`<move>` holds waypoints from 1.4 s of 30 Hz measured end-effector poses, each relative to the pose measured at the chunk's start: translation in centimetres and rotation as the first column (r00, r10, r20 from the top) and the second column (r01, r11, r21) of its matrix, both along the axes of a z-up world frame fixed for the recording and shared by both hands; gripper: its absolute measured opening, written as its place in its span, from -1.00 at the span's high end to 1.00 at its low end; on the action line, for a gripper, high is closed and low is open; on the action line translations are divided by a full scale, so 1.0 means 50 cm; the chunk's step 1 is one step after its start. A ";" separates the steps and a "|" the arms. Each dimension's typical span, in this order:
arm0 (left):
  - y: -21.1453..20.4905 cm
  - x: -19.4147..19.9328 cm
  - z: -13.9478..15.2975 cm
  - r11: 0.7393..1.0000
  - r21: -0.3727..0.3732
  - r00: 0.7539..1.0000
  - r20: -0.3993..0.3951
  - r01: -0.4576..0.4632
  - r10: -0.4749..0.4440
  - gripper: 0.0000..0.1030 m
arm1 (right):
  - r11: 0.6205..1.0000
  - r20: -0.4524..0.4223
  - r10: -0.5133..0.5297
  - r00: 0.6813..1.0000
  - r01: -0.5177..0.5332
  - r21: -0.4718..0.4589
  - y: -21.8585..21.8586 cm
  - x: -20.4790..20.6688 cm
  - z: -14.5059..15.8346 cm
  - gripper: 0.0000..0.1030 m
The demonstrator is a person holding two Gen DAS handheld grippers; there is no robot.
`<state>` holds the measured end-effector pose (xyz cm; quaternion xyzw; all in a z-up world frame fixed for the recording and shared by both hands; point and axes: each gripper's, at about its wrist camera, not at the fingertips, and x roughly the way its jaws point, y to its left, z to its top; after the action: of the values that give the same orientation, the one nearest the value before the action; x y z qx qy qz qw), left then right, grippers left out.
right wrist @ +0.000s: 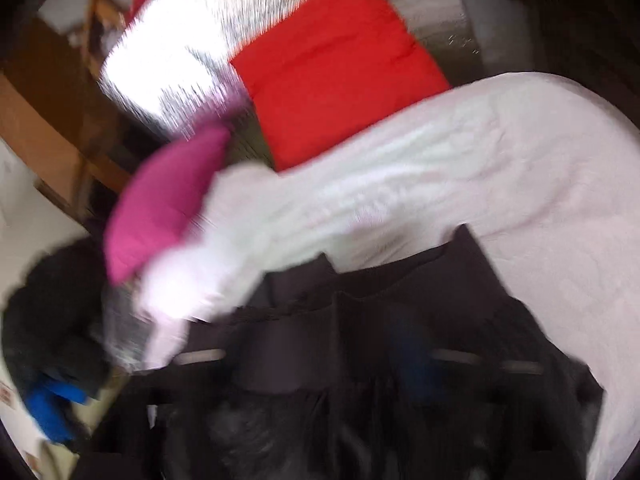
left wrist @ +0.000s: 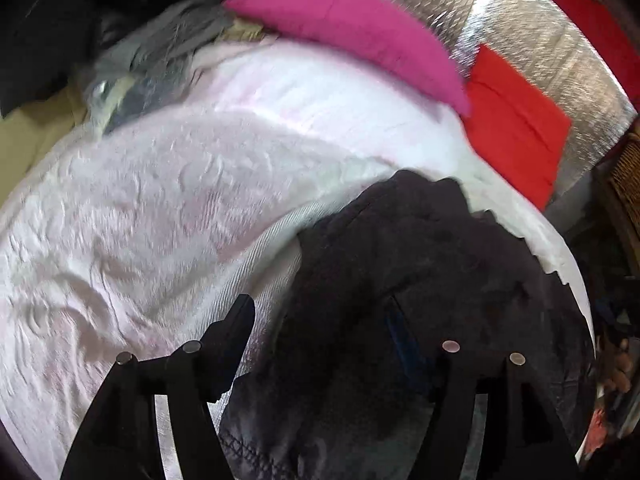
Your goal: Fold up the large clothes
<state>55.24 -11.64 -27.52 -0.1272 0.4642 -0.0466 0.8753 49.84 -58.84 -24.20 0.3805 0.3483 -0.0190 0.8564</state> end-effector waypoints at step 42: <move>0.037 -0.229 -0.065 0.922 -0.384 0.971 -0.233 -0.043 -0.052 -0.51 | 0.881 -0.196 -0.074 0.978 0.156 0.446 0.084 -0.391 -0.199 -0.90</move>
<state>43.78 -9.77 -30.77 -0.3009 0.5479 -0.1237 0.7707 30.30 -54.65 -34.15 0.5892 0.3928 -0.0202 0.7058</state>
